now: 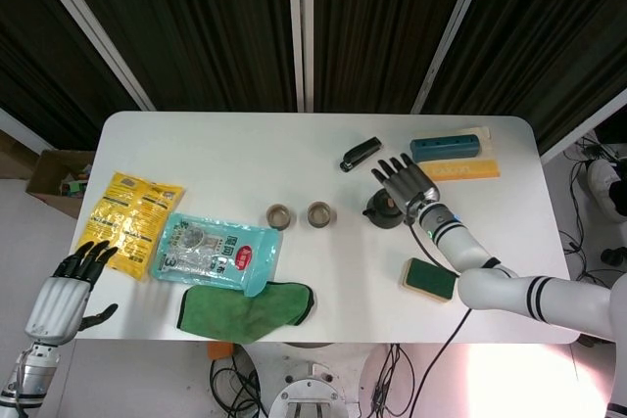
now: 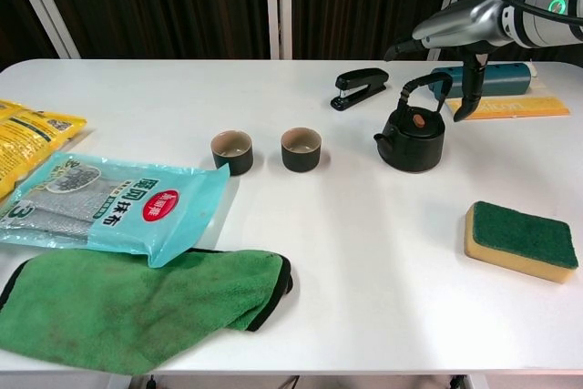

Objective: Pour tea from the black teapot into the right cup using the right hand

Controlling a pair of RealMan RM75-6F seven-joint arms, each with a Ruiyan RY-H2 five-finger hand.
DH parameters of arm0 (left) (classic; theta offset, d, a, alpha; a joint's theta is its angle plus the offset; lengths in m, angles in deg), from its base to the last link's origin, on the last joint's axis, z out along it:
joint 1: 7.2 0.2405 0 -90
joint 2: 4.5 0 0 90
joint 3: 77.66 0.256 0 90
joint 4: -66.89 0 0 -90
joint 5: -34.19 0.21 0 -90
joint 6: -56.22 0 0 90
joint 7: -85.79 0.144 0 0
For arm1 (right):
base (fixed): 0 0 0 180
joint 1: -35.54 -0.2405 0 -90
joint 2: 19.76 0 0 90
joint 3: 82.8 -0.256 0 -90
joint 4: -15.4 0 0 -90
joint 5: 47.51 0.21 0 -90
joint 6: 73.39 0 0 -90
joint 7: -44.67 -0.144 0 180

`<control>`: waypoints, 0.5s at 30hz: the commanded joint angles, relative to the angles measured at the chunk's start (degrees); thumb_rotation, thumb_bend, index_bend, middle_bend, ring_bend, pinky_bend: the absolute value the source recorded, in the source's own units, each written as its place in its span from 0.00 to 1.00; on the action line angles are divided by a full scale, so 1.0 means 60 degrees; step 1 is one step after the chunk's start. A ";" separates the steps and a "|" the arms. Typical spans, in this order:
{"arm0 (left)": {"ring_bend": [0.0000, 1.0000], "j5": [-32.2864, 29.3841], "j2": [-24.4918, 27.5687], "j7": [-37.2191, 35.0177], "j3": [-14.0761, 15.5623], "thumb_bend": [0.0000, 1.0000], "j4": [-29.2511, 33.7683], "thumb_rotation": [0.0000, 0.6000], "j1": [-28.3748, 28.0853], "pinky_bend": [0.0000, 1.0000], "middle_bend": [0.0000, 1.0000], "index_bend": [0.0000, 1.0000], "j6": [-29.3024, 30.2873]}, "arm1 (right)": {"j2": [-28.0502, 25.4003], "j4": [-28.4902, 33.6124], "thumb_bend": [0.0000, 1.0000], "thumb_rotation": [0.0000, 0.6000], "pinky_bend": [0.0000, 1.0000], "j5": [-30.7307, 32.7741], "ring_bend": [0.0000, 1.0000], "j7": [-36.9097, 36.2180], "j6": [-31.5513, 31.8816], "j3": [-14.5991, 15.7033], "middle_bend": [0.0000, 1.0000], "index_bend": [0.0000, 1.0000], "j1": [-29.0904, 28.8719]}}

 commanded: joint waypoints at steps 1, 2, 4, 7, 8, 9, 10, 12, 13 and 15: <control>0.07 -0.0023 0.0038 0.0019 -0.0006 0.13 0.0044 1.00 0.0008 0.23 0.09 0.14 0.0003 | 0.0192 -0.0399 0.00 1.00 0.00 -0.0309 0.00 -0.0596 -0.0377 -0.0009 0.08 0.00 -0.0035; 0.07 -0.0035 0.0056 0.0028 -0.0007 0.13 0.0062 1.00 0.0012 0.23 0.09 0.14 0.0001 | 0.0249 -0.0510 0.00 1.00 0.00 -0.0446 0.00 -0.0812 -0.0474 -0.0029 0.09 0.00 -0.0017; 0.07 -0.0062 0.0079 0.0035 -0.0009 0.13 0.0082 1.00 0.0015 0.23 0.09 0.14 -0.0016 | 0.0359 -0.0700 0.00 1.00 0.00 -0.0621 0.01 -0.1284 -0.0691 -0.0114 0.11 0.00 0.0030; 0.07 -0.0110 0.0076 0.0006 -0.0009 0.13 0.0067 1.00 0.0015 0.23 0.09 0.14 -0.0063 | 0.0472 -0.0900 0.00 1.00 0.00 -0.1026 0.06 -0.1811 -0.0822 -0.0211 0.13 0.00 0.0094; 0.07 -0.0123 0.0071 -0.0006 -0.0007 0.13 0.0057 1.00 0.0014 0.23 0.09 0.14 -0.0080 | 0.0506 -0.0945 0.00 1.00 0.00 -0.1180 0.08 -0.1960 -0.0816 -0.0244 0.14 0.00 0.0127; 0.07 -0.0134 0.0063 -0.0020 -0.0004 0.13 0.0038 1.00 0.0014 0.23 0.09 0.14 -0.0096 | 0.0542 -0.0985 0.00 1.00 0.01 -0.1398 0.10 -0.2160 -0.0804 -0.0290 0.15 0.01 0.0177; 0.07 -0.0138 0.0056 -0.0028 -0.0001 0.13 0.0027 1.00 0.0013 0.23 0.09 0.14 -0.0106 | 0.0565 -0.1019 0.00 1.00 0.02 -0.1563 0.12 -0.2298 -0.0796 -0.0315 0.17 0.02 0.0213; 0.07 -0.0148 0.0045 -0.0049 0.0000 0.13 0.0004 1.00 0.0016 0.23 0.09 0.14 -0.0113 | 0.0593 -0.1087 0.00 1.00 0.05 -0.1820 0.15 -0.2522 -0.0802 -0.0323 0.20 0.05 0.0263; 0.07 -0.0149 0.0038 -0.0059 -0.0002 0.13 -0.0009 1.00 0.0017 0.23 0.09 0.14 -0.0110 | 0.0601 -0.1121 0.00 1.00 0.06 -0.1929 0.16 -0.2639 -0.0822 -0.0308 0.20 0.06 0.0276; 0.07 -0.0146 0.0032 -0.0076 -0.0002 0.13 -0.0028 1.00 0.0020 0.23 0.09 0.15 -0.0101 | 0.0605 -0.1155 0.00 1.00 0.07 -0.2043 0.17 -0.2788 -0.0853 -0.0278 0.21 0.06 0.0283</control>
